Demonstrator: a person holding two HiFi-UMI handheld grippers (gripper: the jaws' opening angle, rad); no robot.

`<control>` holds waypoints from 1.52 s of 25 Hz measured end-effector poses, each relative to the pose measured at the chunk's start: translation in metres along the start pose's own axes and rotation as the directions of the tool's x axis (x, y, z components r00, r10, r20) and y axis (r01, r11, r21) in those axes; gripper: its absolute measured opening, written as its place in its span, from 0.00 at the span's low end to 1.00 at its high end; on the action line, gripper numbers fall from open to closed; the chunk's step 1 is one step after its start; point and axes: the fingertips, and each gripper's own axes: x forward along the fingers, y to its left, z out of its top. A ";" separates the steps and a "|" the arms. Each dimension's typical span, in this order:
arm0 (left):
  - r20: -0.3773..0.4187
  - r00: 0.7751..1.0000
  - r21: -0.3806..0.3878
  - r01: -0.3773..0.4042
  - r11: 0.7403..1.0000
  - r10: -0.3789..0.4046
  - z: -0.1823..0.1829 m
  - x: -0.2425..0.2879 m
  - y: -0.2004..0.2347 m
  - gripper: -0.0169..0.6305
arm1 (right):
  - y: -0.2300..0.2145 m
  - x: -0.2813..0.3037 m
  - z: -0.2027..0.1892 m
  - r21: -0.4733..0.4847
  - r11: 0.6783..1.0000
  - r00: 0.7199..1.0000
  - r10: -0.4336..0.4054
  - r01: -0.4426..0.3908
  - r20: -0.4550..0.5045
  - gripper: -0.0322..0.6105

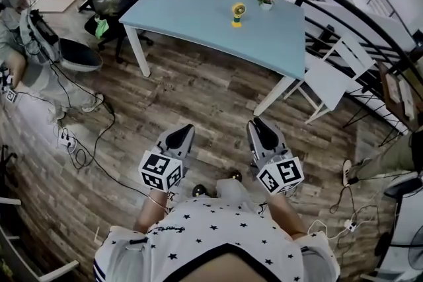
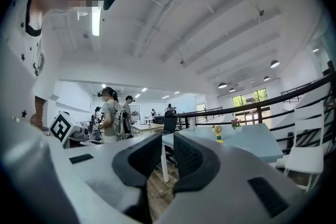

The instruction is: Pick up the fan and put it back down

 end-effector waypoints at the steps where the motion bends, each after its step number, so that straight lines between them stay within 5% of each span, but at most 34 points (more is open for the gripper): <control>1: 0.000 1.000 -0.004 0.000 1.000 0.000 -0.001 0.003 0.001 0.07 | -0.003 0.002 0.000 -0.002 1.000 1.000 0.001 -0.001 -0.001 0.13; 13: 0.029 0.987 -0.019 -0.160 0.987 0.160 0.021 0.020 0.059 0.07 | -0.027 0.088 -0.003 0.008 0.989 0.989 0.149 -0.149 -0.011 0.16; 38: 0.053 0.960 -0.008 -0.276 0.961 0.276 0.087 0.184 0.113 0.07 | -0.170 0.238 -0.004 0.037 0.955 0.954 0.295 -0.294 -0.048 0.20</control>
